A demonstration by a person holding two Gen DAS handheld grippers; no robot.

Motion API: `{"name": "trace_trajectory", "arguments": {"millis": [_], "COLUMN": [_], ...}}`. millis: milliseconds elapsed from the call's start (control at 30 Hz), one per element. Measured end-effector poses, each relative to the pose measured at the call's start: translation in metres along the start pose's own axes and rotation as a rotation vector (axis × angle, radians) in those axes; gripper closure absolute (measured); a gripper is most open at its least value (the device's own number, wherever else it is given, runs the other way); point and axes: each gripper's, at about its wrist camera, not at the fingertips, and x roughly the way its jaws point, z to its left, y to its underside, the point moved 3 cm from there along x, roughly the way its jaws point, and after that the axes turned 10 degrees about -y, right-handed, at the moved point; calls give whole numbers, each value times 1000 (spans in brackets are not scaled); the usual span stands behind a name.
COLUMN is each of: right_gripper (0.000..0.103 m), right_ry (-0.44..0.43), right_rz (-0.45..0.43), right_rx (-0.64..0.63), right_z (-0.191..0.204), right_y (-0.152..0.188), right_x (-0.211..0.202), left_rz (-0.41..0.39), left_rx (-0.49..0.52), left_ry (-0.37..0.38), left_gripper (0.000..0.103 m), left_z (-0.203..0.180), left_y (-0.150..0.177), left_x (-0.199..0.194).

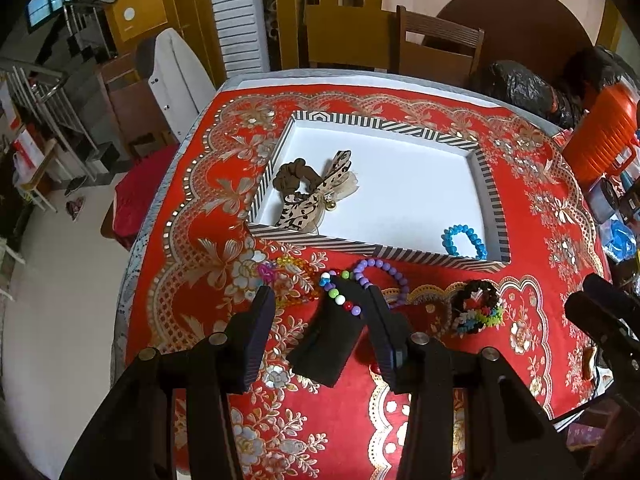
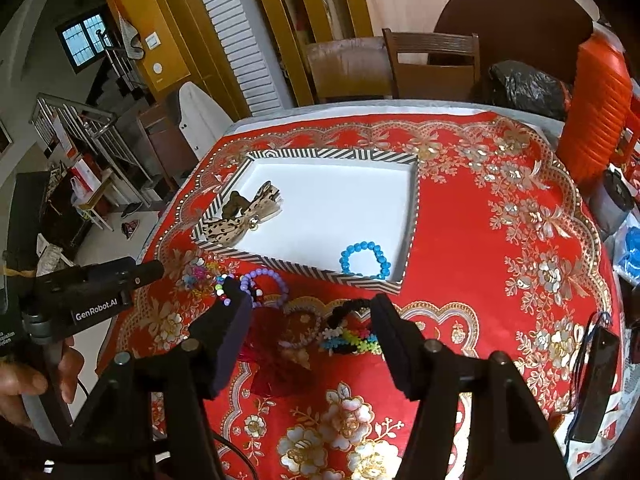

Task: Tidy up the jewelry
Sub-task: 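Move the left gripper to the purple beaded bracelet and grasp it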

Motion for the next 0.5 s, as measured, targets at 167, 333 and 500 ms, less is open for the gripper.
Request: {"name": "trace_trajectory", "arguments": {"millis": [167, 333, 500], "right_gripper": [38, 38, 38], "right_ry": [1, 9, 17], "right_rz": [0, 5, 8], "right_rx": [7, 4, 13], "right_z": [-4, -9, -17], "right_y": [1, 4, 6], "right_x": [0, -2, -5], "left_rz": [-1, 6, 12], "left_rx": [6, 3, 6], "left_ry": [-3, -3, -7], "left_gripper": [77, 77, 77], "left_z": [-3, -5, -8], "left_y": [2, 3, 7], "left_x": [-1, 0, 2]}}
